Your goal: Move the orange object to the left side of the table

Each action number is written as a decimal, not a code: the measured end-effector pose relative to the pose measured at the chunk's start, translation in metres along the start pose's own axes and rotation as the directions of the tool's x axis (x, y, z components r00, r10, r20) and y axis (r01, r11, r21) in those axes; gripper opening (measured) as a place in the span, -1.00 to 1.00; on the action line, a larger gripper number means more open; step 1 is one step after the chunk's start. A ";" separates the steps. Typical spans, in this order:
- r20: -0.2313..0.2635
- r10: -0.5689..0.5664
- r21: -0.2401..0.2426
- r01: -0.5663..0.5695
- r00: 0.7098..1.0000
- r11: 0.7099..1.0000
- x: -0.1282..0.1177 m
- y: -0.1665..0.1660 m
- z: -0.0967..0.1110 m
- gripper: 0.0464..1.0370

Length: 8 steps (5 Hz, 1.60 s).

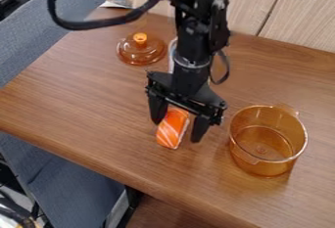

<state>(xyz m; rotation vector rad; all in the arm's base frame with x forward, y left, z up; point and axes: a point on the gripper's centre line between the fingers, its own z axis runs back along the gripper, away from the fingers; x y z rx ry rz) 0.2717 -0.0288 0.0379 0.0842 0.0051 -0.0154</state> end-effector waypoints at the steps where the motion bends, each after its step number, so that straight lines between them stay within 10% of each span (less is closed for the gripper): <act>1: -0.031 -0.012 -0.038 0.011 0.999 0.999 0.000 -0.001 -0.014 0.24; 4: -0.021 0.010 -0.088 -0.011 1.000 0.996 -0.004 0.013 -0.003 0.10; 6: 0.046 0.051 -0.144 -0.044 0.998 0.989 0.010 0.039 0.045 0.10; 8: 0.064 0.200 -0.099 -0.193 0.978 0.976 0.021 0.109 0.062 0.10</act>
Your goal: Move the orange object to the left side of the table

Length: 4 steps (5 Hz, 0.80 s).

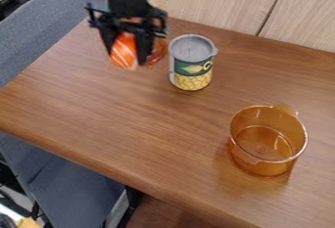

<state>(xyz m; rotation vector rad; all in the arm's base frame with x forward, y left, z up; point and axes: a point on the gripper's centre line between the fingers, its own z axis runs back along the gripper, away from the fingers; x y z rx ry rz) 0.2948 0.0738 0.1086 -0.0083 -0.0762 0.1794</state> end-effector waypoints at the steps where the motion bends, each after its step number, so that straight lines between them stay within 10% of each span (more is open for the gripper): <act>1: -0.015 0.058 0.025 -0.058 0.998 0.998 0.011 0.036 -0.017 0.10; 4: -0.097 0.145 0.094 -0.136 0.985 0.986 0.015 0.095 -0.082 0.10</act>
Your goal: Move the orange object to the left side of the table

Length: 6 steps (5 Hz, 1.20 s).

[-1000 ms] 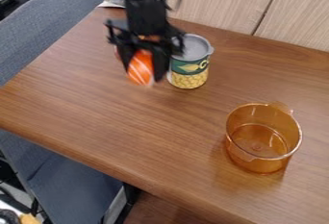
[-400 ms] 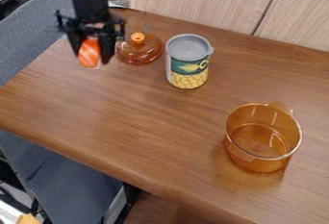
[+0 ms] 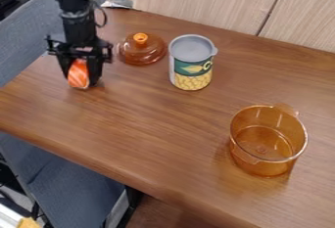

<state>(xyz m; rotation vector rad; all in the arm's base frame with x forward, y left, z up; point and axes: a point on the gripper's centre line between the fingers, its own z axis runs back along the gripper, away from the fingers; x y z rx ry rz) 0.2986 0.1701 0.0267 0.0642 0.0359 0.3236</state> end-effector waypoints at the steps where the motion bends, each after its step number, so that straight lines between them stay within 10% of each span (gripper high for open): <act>1: 0.015 -0.003 0.008 0.003 1.000 1.000 0.003 0.001 -0.001 0.27; 2: 0.005 0.005 0.021 -0.005 1.000 1.000 0.002 0.005 -0.001 0.83; 5: -0.014 -0.004 -0.016 0.004 1.000 1.000 -0.002 -0.001 0.003 0.93; 6: 0.079 -0.035 -0.061 0.040 0.996 0.997 0.001 -0.008 0.041 0.93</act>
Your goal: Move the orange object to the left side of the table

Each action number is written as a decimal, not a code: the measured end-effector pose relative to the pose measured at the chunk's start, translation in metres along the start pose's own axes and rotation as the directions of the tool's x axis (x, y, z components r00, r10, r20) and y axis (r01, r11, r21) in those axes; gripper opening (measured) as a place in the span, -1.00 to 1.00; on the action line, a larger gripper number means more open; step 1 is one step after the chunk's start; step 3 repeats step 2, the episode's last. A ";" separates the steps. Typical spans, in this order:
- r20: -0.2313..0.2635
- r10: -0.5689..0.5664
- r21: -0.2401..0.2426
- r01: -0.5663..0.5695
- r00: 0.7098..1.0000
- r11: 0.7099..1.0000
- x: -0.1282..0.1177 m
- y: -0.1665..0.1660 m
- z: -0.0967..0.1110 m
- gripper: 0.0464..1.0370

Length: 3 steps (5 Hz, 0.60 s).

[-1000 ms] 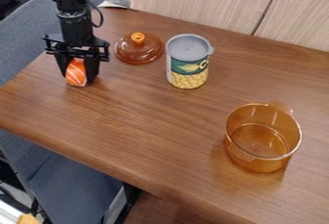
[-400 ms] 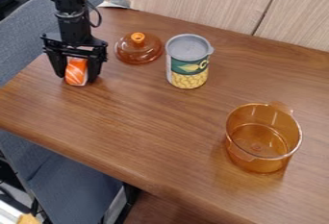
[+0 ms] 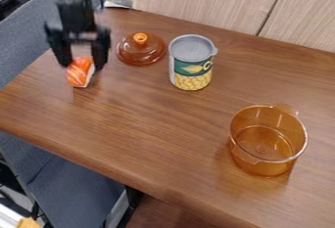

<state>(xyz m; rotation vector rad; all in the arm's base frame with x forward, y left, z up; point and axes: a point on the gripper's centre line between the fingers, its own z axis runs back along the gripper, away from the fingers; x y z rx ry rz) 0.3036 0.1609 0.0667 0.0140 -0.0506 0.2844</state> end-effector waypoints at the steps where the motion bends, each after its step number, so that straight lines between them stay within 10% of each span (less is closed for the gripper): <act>1: 0.121 -0.031 -0.023 0.034 0.992 0.999 -0.001 -0.004 0.043 0.93; 3: 0.133 -0.029 -0.022 0.032 0.991 0.999 -0.001 -0.002 0.046 0.93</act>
